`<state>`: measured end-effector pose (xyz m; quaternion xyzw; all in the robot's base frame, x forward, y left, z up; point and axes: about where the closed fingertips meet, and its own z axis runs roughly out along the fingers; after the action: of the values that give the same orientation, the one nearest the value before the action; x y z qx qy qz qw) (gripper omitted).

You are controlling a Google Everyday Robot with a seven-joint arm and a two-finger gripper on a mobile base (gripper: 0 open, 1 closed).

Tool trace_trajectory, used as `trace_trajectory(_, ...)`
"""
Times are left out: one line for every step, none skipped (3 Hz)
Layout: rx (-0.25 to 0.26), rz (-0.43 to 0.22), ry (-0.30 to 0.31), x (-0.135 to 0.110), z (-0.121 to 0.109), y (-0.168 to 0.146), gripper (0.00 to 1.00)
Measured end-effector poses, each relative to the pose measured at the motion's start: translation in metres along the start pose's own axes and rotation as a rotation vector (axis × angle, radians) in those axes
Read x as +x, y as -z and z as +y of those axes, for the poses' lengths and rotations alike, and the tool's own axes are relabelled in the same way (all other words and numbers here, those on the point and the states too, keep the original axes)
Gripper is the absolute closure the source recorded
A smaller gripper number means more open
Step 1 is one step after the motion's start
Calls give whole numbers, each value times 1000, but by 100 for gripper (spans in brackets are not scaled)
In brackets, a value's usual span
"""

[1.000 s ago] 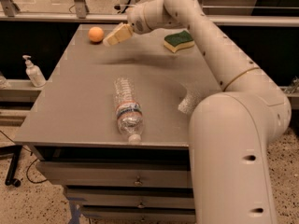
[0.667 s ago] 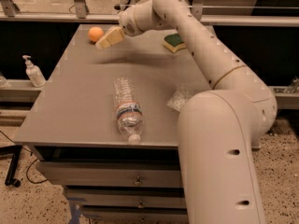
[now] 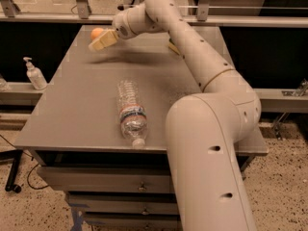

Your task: Move orange near water bottle

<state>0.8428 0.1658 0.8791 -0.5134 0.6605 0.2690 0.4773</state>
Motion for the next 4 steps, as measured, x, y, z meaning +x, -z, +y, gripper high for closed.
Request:
trace_trajectory(-4,-14,-44,5,-6,-14,0)
trace_trajectory(-10,-14,-74,8,-8,-28,0)
trace_trajectory(-17,-6,-86,8,-8,-38,18)
trace_trajectory(-19,2,-91,10,-9,-42,42)
